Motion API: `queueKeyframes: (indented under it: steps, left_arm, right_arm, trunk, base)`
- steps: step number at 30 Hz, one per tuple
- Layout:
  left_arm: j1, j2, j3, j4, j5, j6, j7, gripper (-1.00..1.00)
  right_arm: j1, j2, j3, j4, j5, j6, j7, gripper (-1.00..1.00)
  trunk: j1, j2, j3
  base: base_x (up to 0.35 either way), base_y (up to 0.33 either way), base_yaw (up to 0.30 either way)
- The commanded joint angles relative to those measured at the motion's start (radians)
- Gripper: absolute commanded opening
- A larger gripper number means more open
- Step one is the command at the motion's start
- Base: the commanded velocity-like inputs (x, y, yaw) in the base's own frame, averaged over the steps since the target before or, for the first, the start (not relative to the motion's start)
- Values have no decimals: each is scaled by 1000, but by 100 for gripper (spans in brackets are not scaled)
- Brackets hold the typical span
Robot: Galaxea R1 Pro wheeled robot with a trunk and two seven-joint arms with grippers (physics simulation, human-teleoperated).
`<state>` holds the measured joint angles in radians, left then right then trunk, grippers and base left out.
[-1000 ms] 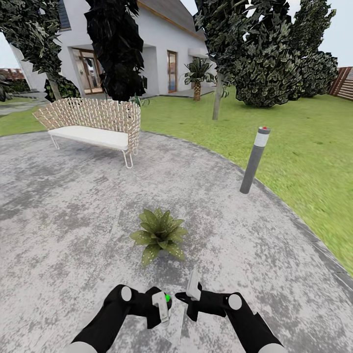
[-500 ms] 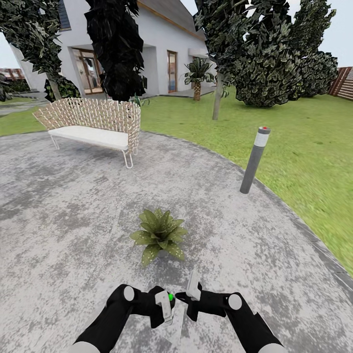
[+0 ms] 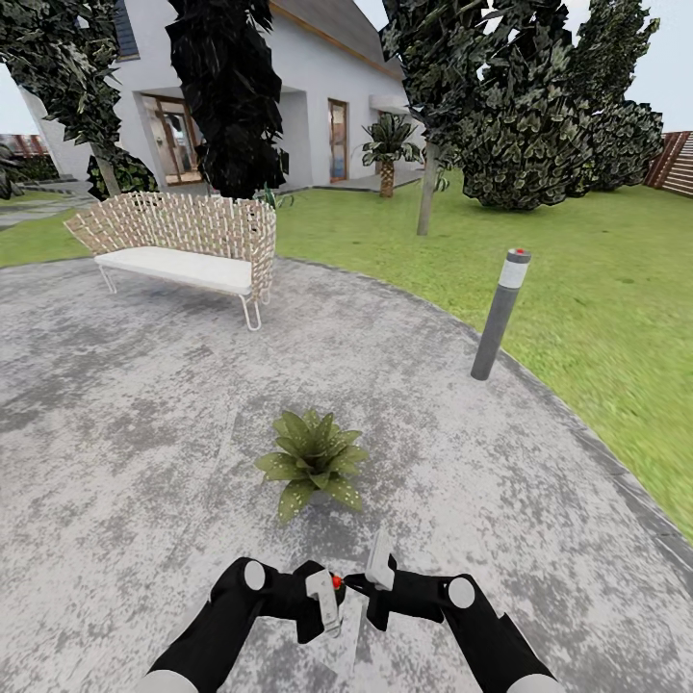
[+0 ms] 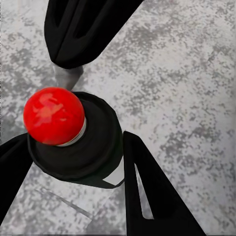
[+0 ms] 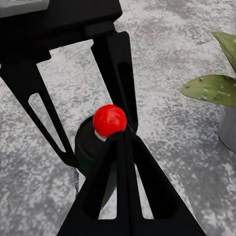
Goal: Pick up the pesticide atomizer in the garden and spray insectifuge to fully cover both potted plants in the garden.
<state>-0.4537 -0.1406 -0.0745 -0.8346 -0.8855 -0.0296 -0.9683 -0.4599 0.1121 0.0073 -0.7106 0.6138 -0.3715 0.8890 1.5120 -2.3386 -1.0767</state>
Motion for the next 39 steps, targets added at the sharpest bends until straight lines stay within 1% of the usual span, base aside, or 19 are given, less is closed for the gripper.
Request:
queueKeyframes:
  steps: [1, 4, 6, 12, 13, 15, 18, 20, 22, 24, 25, 27, 28, 30, 33, 34, 35, 37, 39]
  left_arm:
    - [0, 3, 1, -1, -8, -3, -3, -100]
    - [1, 18, 5, 2, -18, -4, -3, -100]
    - [2, 51, 6, 3, -20, -4, -3, -100]
    - [4, 187, 12, 5, -19, -5, -3, -100]
    - [5, 214, 13, 8, -19, -5, -3, -100]
    - [6, 266, 14, 11, -11, -5, -3, -100]
    - [8, 323, 15, 41, -5, -1, -3, -100]
    - [9, 333, 29, 83, -4, 1, 6, -100]
    - [9, 332, 78, 105, -2, 1, 43, -100]
    - [9, 322, 194, 158, 17, 0, 149, -100]
    - [9, 318, 233, 186, 31, -1, 187, -100]
    - [9, 313, 340, 276, 89, -8, 312, -100]
    - [10, 313, 373, 307, 114, -16, 360, -100]
    - [34, 314, 468, 397, 198, -106, 511, -100]
    - [84, 312, 545, 451, 292, -267, 662, -100]
    - [103, 311, 565, 463, 331, -315, 709, -100]
    - [120, 311, 577, 476, 376, -347, 745, -100]
    - [135, 310, 585, 490, 428, -369, 772, -100]
    - [143, 307, 591, 510, 467, -376, 784, -100]
  right_arm:
    - [0, 0, -1, -1, 7, -4, 1, -100]
    - [0, 0, -1, -1, 7, -4, 1, -100]
    - [0, 0, -1, -1, 7, -4, 1, -100]
    - [0, 0, -2, -1, 8, -4, 1, -100]
    - [0, -1, -3, -1, 9, -4, 1, 100]
    - [0, -4, -4, 0, 9, -5, 1, 100]
    - [0, -7, -4, 5, 12, -6, -2, 100]
    - [0, -14, -7, 7, 14, -7, -8, 100]
    - [0, -27, -9, 13, 15, -8, -36, 100]
    - [1, -50, -11, 41, 13, -10, -163, 100]
    - [2, -60, -11, 65, 12, -11, -225, 100]
    - [2, -104, -30, 200, 6, -13, -432, 100]
    - [3, -114, -45, 258, 5, -13, -504, 100]
    - [3, -131, -97, 415, 3, -29, -693, 100]
    - [3, -148, -128, 537, 1, -113, -880, 100]
    - [3, -150, -133, 578, -11, -156, -977, 100]
    - [3, -150, -135, 617, -42, -191, -1087, 100]
    - [3, -151, -137, 653, -118, -233, -1233, 100]
    - [4, -148, -137, 670, -249, -266, -1323, 100]
  trunk:
    - [0, 0, -1]
    - [0, 0, -1]
    - [0, 0, -1]
    - [0, 0, -1]
    - [0, 0, -1]
    - [0, 0, -1]
    - [0, 0, -1]
    - [0, 0, -1]
    - [0, 0, -1]
    - [0, 0, -1]
    - [0, 0, -1]
    - [0, 0, -1]
    - [0, 0, -1]
    - [0, 0, -1]
    - [0, 0, -1]
    - [0, 0, -1]
    - [0, 0, -1]
    - [0, 0, -1]
    - [0, 0, -1]
  base:
    - [0, 0, 0]
    - [0, 0, 0]
    - [0, 0, 0]
    - [0, 0, 0]
    - [0, 0, 0]
    - [0, 0, 0]
    - [0, 0, 0]
    - [0, 0, 0]
    - [0, 0, 0]
    - [0, 0, 0]
    - [0, 0, 0]
    - [0, 0, 0]
    - [0, 0, 0]
    - [0, 0, 0]
    - [0, 0, 0]
    - [0, 0, 0]
    - [0, 0, 0]
    - [0, 0, 0]
    - [0, 0, -10]
